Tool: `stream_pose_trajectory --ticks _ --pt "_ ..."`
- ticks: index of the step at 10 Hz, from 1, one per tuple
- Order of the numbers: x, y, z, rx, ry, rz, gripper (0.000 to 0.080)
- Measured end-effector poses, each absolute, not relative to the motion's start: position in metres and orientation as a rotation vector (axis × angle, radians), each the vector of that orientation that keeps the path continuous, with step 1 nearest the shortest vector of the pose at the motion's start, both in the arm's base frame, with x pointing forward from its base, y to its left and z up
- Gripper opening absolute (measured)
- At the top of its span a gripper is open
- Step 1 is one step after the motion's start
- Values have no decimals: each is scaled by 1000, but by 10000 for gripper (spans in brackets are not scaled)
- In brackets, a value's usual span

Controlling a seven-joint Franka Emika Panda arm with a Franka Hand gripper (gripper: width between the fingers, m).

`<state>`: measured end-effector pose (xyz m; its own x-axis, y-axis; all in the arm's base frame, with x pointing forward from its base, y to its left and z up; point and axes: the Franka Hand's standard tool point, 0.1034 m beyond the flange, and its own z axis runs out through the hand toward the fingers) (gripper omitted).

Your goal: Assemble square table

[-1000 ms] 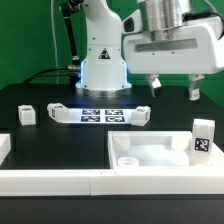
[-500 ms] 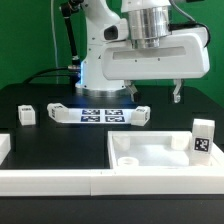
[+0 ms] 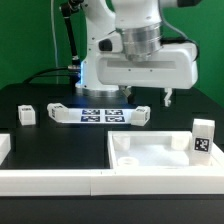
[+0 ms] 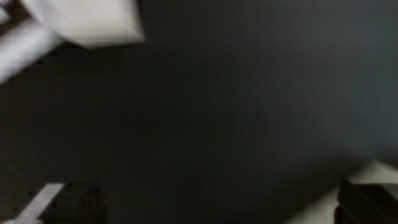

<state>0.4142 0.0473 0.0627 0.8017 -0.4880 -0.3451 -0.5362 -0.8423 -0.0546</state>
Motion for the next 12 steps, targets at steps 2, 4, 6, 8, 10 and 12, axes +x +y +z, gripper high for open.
stream_pose_trajectory --ticks 2,4,6,8,10,12 --pt "414 45 63 -2767 811 686 649" --pt "413 42 60 -2707 824 825 649" --pt "393 50 46 -2680 747 934 649" --pt "385 47 44 -2617 721 1096 649" --pt "388 45 42 -2618 725 1093 649" --pt "387 45 41 -2617 726 1094 649"
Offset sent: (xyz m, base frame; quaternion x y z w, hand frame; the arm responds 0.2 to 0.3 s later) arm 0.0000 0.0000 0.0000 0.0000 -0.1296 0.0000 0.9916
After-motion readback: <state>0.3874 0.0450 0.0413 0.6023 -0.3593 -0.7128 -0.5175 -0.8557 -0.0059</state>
